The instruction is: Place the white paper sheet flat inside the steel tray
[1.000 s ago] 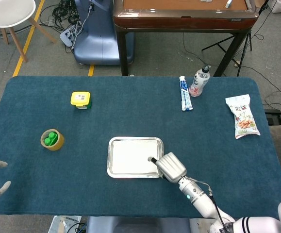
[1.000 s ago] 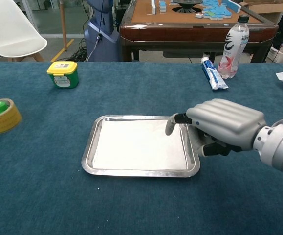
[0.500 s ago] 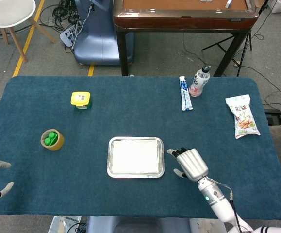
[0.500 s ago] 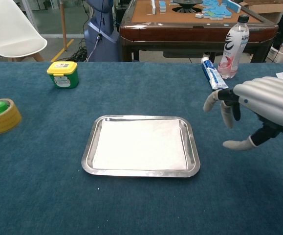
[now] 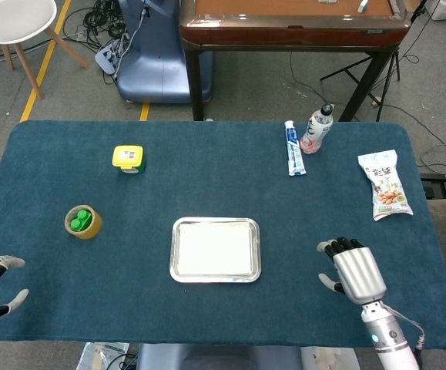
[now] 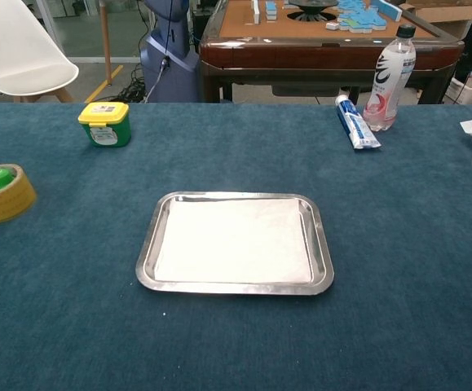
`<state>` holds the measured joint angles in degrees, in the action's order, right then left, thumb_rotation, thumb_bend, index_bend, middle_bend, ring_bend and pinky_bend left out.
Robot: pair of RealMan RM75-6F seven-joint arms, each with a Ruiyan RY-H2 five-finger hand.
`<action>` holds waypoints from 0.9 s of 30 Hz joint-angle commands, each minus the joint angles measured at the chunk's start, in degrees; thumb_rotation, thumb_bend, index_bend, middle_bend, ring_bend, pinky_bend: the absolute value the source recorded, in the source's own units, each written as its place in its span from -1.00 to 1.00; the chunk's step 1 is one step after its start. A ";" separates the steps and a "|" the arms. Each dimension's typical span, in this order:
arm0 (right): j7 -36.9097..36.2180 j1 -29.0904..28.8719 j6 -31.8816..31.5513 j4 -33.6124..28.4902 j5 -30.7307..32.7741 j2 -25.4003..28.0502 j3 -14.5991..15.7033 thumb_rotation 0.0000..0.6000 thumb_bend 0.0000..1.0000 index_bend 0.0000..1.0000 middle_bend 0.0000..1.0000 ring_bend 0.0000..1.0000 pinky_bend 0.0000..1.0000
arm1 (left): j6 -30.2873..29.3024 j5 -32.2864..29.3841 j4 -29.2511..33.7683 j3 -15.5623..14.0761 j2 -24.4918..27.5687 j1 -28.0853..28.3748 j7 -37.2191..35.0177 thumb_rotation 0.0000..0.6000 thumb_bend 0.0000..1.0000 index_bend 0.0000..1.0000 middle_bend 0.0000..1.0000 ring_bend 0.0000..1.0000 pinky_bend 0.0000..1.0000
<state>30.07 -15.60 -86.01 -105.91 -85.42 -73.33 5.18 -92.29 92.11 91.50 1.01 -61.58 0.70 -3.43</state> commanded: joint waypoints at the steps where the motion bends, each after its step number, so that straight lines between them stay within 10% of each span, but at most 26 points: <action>1: -2.48 2.11 -1.45 -0.31 -0.37 1.32 0.42 1.00 -0.66 -0.19 -0.04 -0.27 -0.12 | 0.06 0.17 -0.10 -0.14 -0.15 0.06 0.06 1.00 -0.62 -0.25 -0.23 -0.41 -0.09; 27: -16.37 3.72 6.44 6.60 2.57 2.79 -3.05 1.00 -0.66 -0.17 -0.04 -0.27 -0.12 | -0.21 0.85 -0.04 -0.78 -0.44 -0.02 0.83 1.00 -0.62 -0.25 -0.22 -0.40 -0.09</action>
